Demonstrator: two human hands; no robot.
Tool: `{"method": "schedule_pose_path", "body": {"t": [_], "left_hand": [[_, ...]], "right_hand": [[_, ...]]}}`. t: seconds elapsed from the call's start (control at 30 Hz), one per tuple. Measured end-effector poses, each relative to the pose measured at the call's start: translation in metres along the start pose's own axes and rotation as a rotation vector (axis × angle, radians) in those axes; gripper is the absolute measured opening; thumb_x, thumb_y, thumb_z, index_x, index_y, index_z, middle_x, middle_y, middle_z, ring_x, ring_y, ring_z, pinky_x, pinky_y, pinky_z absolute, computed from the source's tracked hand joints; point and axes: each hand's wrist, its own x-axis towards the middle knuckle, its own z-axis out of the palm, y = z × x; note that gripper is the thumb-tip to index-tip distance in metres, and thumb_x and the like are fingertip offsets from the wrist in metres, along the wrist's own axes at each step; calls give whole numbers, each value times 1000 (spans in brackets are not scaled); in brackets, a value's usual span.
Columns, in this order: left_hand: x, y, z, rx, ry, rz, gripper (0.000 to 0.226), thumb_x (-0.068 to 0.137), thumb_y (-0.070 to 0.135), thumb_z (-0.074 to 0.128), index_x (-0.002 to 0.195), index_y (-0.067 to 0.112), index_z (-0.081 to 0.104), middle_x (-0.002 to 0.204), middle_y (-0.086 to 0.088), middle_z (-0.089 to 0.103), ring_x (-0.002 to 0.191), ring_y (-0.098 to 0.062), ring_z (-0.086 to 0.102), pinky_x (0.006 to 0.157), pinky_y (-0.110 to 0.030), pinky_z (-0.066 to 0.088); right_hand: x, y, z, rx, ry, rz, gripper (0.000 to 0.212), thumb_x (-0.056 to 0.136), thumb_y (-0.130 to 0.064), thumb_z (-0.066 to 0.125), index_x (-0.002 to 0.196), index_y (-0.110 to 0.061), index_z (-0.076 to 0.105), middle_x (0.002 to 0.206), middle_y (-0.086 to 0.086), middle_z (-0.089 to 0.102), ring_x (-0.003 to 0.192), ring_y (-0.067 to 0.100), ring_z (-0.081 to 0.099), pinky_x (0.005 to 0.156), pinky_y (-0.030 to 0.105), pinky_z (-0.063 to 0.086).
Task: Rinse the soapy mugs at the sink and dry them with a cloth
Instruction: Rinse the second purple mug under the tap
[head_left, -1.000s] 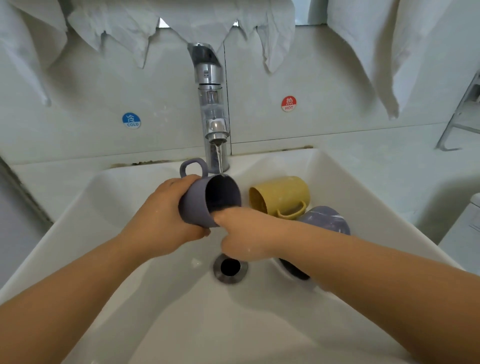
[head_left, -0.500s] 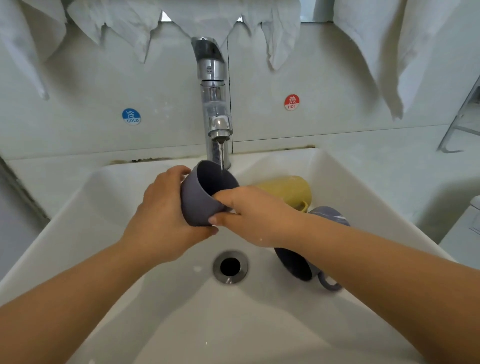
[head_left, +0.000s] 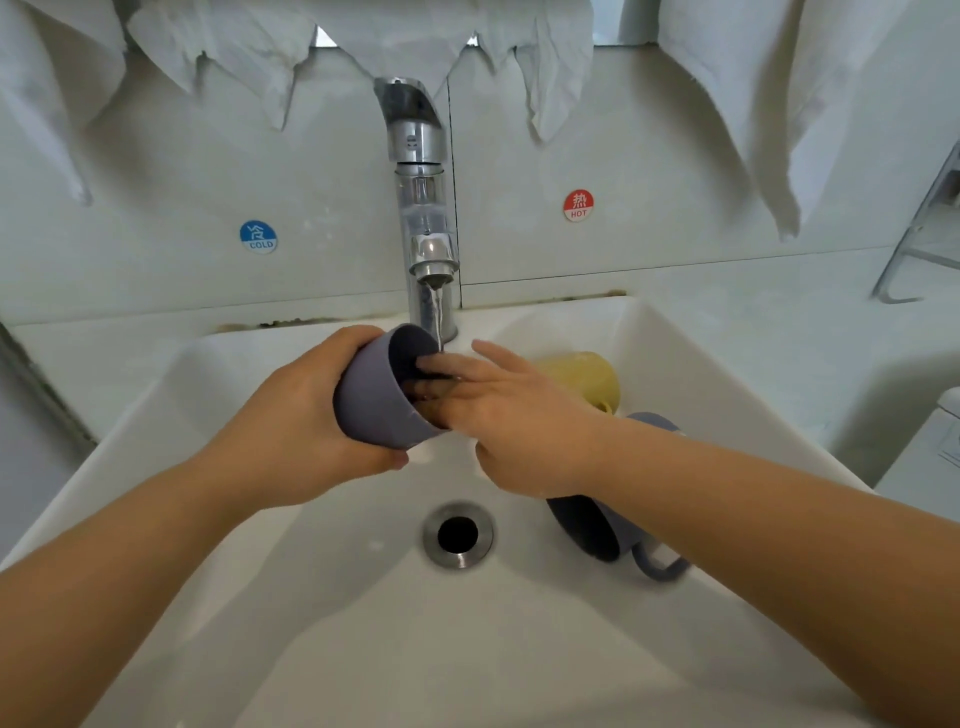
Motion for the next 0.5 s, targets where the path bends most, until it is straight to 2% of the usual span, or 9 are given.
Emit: {"method": "schedule_pose_path", "body": {"t": [0.07,0.13,0.2,0.27,0.33,0.4,0.43,0.5], "left_hand": [[1,-4,-2,4,-18,6,86,54,21,93,120,47,45,107,30,58,97,14,53,71,-11,42],[0,-7,-2,16,-9,26,85,53,20,94,119,46,47,107,28,58,97,11,54,72,-13,42],[1,-9,-1,40,6,45,84,53,20,94,120,41,48,109,26,58,99,6,55,74,-15,43],[2,-10,3,83,20,67,82,52,24,94,122,35,51,110,21,59,100,-3,57,77,-21,46],[2,-8,8,131,37,113,78,51,27,93,118,34,54,106,19,61,96,-5,58,78,-28,50],[2,-4,11,134,53,131,72,49,26,91,110,35,55,99,19,62,91,-2,58,74,-29,51],[3,-3,11,120,54,129,70,48,27,89,108,35,55,98,19,62,90,-1,58,73,-28,51],[3,-2,10,122,39,131,71,47,34,86,111,36,55,100,19,62,92,-3,58,75,-29,51]], "right_hand": [[1,-7,3,168,3,32,68,80,2,44,144,-21,41,157,-10,27,147,6,2,118,39,17],[1,-18,1,489,-42,157,63,83,4,44,142,-20,44,156,-5,29,145,13,16,113,34,30],[5,-26,-1,708,-104,243,53,86,3,45,135,-15,50,143,5,45,131,23,40,108,37,38],[8,-31,-1,872,-139,298,41,85,5,45,124,-5,56,124,10,56,113,26,52,101,41,46],[11,-34,-3,1123,-147,362,30,82,9,44,111,6,55,107,10,52,97,24,56,98,46,50],[15,-36,-3,1339,-133,423,23,80,11,45,102,8,51,102,10,44,90,22,56,99,49,49],[16,-37,-3,1346,-105,426,26,80,10,46,105,7,51,103,11,45,94,25,57,100,51,47],[15,-35,3,1165,-67,344,37,79,7,49,116,1,53,112,12,53,104,29,55,101,52,46]]}}
